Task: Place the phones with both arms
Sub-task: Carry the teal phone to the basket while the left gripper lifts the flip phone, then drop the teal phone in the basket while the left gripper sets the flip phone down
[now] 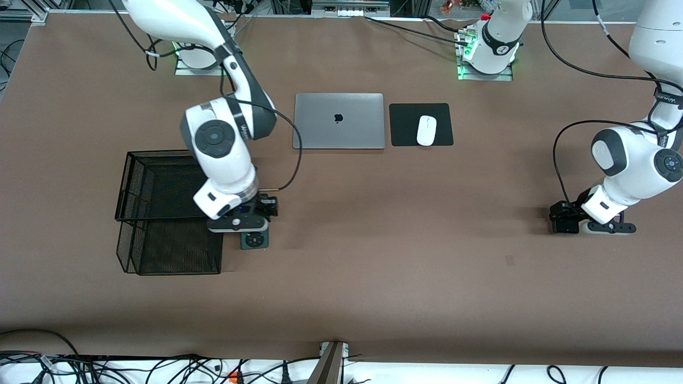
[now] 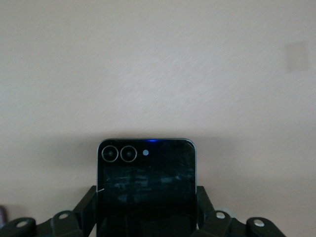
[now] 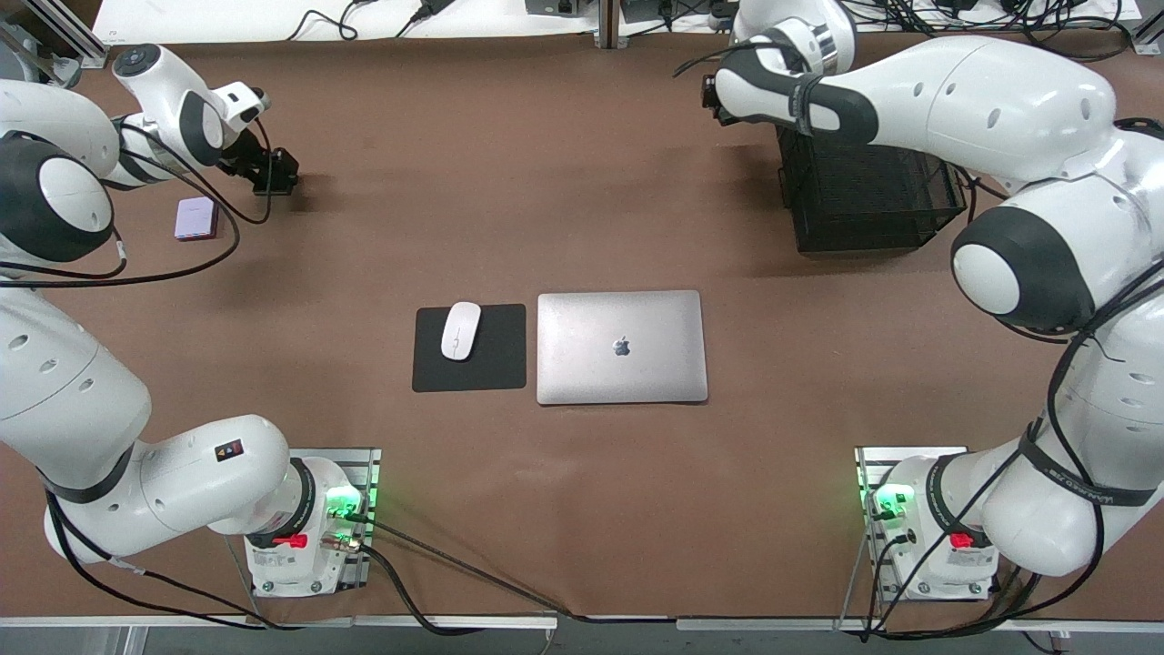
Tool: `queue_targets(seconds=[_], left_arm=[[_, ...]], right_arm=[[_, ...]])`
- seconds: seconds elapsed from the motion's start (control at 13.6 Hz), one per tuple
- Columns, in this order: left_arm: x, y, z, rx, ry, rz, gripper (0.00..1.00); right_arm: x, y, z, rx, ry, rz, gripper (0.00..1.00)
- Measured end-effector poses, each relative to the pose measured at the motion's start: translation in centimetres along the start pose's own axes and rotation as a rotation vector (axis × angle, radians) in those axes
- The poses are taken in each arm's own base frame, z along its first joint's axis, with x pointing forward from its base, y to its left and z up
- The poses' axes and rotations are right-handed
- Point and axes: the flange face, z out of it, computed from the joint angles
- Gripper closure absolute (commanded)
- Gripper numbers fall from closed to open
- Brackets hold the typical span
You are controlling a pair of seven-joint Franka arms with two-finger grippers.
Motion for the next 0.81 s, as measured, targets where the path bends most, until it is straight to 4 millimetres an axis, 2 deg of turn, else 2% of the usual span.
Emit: queue_targets(seconds=[0.15, 0.22, 0.51, 0.66, 0.81], left_arm=[[1.4, 4.8, 0.4, -0.008, 0.002, -0.039, 0.95], [2.0, 8.1, 0.8, -0.014, -0.001, -0.058, 0.96], [2.5, 20.3, 2.1, -0.032, -0.019, -0.136, 0.97], [2.2, 26.6, 2.0, -0.041, -0.017, -0.183, 0.98], [1.5, 33.9, 1.7, -0.045, -0.036, -0.223, 0.99]], right_arm=[[0.8, 2.3, -1.8, -0.014, 0.004, -0.008, 1.00], [1.3, 4.0, -2.8, -0.026, 0.007, -0.026, 1.00], [2.5, 12.3, -6.7, -0.070, -0.021, -0.077, 1.00], [1.6, 15.7, -7.6, -0.070, -0.045, -0.072, 1.00], [-0.5, 19.8, -7.0, -0.063, -0.090, -0.067, 1.00]])
